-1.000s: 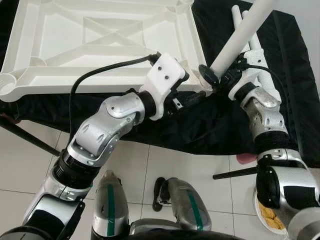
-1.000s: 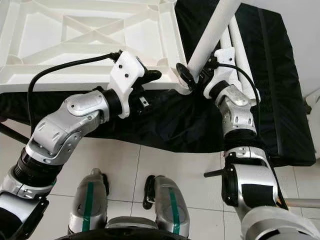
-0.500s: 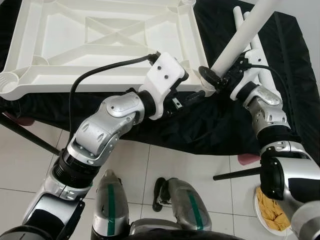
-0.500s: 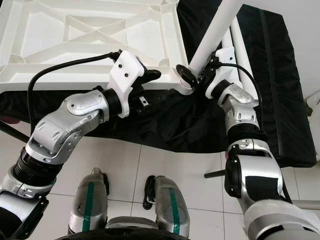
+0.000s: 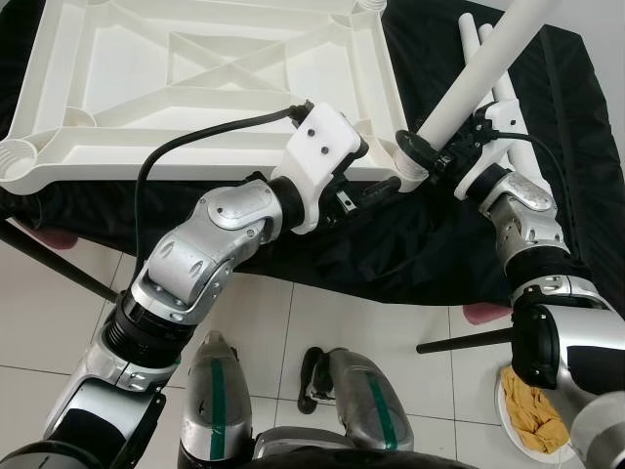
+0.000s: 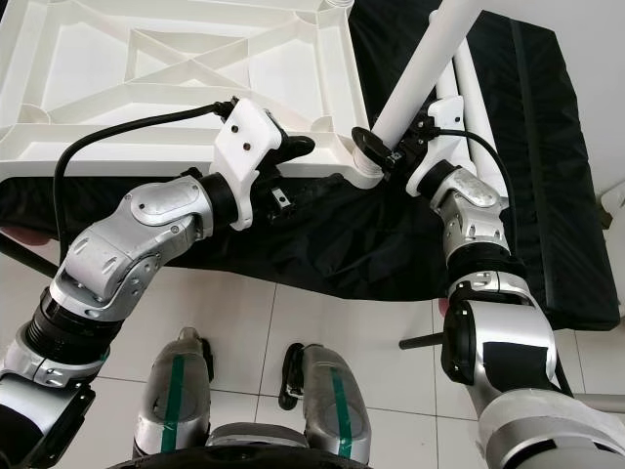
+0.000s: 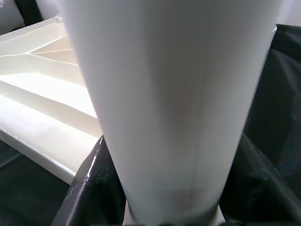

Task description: Building children table

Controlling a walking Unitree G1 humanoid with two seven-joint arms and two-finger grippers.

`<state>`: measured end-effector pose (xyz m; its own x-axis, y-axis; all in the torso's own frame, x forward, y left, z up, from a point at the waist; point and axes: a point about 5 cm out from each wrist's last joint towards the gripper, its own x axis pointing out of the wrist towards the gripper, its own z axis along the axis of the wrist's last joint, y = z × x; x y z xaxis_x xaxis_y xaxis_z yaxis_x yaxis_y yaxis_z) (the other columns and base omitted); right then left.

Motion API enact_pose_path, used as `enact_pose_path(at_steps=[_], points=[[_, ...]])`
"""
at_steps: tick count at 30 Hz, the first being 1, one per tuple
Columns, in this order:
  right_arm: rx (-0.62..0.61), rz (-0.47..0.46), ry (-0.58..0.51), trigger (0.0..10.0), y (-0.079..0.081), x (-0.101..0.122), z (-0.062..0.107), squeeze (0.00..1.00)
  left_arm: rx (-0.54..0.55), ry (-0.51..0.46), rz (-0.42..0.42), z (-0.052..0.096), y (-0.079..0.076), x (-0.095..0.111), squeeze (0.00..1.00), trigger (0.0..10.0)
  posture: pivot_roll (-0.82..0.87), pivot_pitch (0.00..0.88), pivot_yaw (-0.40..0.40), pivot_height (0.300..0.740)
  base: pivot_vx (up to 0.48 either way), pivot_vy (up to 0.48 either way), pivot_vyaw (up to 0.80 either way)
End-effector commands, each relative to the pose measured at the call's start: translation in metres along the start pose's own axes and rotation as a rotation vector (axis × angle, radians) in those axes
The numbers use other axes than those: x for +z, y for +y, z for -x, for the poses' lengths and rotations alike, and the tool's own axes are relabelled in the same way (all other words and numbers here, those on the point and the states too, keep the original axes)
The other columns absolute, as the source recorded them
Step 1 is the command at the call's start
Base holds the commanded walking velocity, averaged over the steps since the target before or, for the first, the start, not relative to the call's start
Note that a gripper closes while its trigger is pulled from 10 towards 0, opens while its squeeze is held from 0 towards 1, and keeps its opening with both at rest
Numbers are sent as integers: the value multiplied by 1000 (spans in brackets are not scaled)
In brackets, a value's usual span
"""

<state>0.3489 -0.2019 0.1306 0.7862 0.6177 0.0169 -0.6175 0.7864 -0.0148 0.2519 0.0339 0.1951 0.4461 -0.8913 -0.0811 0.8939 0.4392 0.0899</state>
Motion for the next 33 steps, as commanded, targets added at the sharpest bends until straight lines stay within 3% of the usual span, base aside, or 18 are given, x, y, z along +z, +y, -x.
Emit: enact_pose_path(at_steps=[1, 8, 12, 19, 22, 23, 30, 33], points=[[-12, -25, 2, 10000, 1, -6, 3, 0, -54, 5, -4, -1, -7, -1, 0, 10000, 129, 41, -122, 740, 0, 0, 0], [-50, -22, -44, 10000, 12, -3, -2, 0, -58, 7, 3, 0, -9, -2, 0, 10000, 133, 38, -128, 740, 0, 0, 0], [-97, -45, -119, 10000, 32, 2, -8, 0, -62, 10, 8, 0, -10, -4, 0, 10000, 133, 31, -128, 740, 0, 0, 0], [-143, -56, -143, 10000, 46, 5, -11, 0, -65, 13, 10, 0, -11, -5, 0, 10000, 131, 25, -128, 740, 0, 0, 0], [-385, -103, -124, 10000, 48, -1, -14, 0, -70, 15, 9, 0, -10, -5, 0, 10000, 127, 20, -129, 740, 0, 0, 0], [-385, -103, -124, 10000, 48, -1, -14, 0, -70, 15, 9, 0, -10, -5, 0, 10000, 127, 20, -129, 740, 0, 0, 0], [-706, -35, -5, 10000, 48, -21, -1, 0, -71, 14, 9, 0, -11, -5, 0, 10000, 134, 15, -136, 740, 0, 0, 0], [-768, -35, 20, 10000, 50, -24, 1, 0, -71, 13, 11, 0, -11, -6, 0, 10000, 134, 15, -135, 740, 0, 0, 0]])
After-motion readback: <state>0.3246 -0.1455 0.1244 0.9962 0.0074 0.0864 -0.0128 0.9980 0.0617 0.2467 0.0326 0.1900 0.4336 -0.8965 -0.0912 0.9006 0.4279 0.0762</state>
